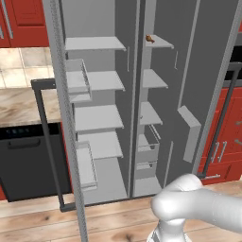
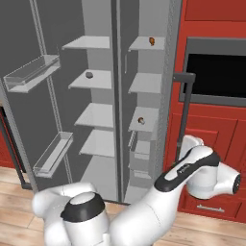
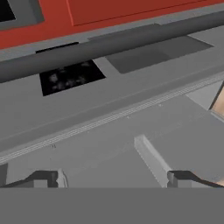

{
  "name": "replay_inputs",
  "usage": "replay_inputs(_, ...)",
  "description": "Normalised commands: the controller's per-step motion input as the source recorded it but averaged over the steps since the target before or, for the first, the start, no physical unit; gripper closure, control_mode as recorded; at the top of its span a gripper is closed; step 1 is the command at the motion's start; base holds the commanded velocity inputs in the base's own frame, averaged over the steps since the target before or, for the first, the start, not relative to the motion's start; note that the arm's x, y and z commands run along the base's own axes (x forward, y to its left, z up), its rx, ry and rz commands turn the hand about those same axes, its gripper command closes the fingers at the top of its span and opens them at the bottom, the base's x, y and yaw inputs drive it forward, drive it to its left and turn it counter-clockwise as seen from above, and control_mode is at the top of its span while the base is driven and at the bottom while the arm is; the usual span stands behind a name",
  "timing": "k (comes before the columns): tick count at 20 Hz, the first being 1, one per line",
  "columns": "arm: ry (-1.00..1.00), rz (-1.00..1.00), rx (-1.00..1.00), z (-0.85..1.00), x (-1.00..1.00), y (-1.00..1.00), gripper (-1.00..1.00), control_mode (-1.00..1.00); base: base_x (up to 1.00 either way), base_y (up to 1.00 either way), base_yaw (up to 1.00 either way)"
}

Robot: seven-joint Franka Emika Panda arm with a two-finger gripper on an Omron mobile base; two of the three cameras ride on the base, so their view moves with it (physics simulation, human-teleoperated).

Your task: There's a chicken drumstick in the fridge that needs to be moved to the freezer for freezing. Pick up the chicken drumstick from the fridge, place it on any shelf in the freezer, and close the fridge and freezer doors when done.

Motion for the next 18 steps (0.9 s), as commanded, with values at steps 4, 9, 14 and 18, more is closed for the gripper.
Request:
replay_inputs(4, 0.08, 0.09, 0.07, -0.37, 0.88, -0.23, -1.0, -1.0, 0.0, 0.0, 0.0)
replay_inputs(9, 0.02, 0.14, 0.12, -0.49, 0.57, -0.76, -1.0, -1.0, 0.0, 0.0, 0.0)
replay_inputs(14, 0.0, 0.11, 0.13, -0.41, 0.48, -0.55, -1.0, -1.0, 0.0, 0.0, 0.0)
replay_inputs(18, -0.01, 0.07, 0.13, -0.41, 0.53, -0.35, -1.0, -1.0, 0.0, 0.0, 0.0)
